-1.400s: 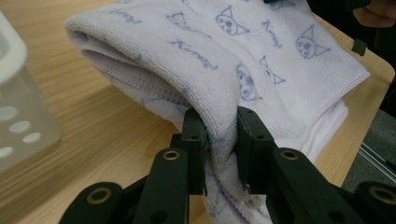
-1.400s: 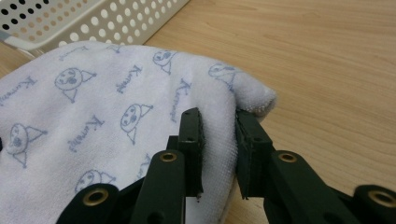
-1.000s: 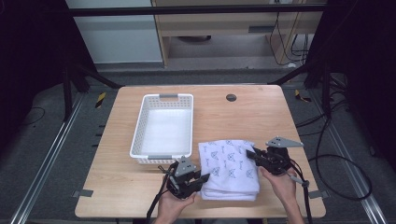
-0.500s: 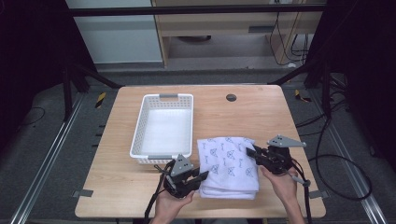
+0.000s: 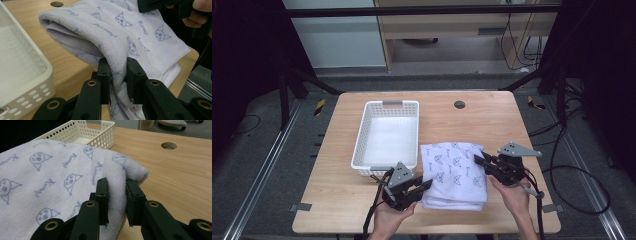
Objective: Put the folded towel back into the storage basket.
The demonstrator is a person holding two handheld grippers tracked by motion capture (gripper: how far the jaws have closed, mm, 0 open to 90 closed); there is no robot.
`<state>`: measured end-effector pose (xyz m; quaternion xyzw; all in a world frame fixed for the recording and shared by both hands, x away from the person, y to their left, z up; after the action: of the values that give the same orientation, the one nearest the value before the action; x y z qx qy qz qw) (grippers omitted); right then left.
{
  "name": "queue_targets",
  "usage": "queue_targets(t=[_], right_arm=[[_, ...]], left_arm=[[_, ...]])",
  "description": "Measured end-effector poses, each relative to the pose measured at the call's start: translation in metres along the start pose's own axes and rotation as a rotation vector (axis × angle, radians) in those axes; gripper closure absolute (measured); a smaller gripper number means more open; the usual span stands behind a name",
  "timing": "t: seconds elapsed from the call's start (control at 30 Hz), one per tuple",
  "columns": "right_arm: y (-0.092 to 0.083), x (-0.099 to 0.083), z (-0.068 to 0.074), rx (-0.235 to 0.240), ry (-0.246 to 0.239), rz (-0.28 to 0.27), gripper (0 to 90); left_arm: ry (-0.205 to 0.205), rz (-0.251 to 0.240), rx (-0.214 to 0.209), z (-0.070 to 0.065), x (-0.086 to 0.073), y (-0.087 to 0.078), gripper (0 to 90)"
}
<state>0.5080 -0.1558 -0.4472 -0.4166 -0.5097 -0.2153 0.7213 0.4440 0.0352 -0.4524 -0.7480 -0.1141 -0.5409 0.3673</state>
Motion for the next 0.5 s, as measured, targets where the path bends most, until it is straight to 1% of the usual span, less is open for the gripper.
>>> queue_targets(t=[0.5], right_arm=[[-0.001,0.017,0.008,0.005,-0.023,-0.035,74.9]], left_arm=[[-0.009,-0.039,0.011,0.005,0.012,-0.011,74.6]])
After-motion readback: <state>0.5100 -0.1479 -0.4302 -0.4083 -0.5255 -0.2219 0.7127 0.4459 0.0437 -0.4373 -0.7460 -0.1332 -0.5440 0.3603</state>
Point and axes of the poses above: each handheld gripper's, and its own axes: y roughly forward along the jaws, x roughly out of its top, z roughly to its left, the point moved 10 cm from there along y, roughly forward along the jaws, and after that the axes turned 5 degrees about -z, right-handed, at the moved point
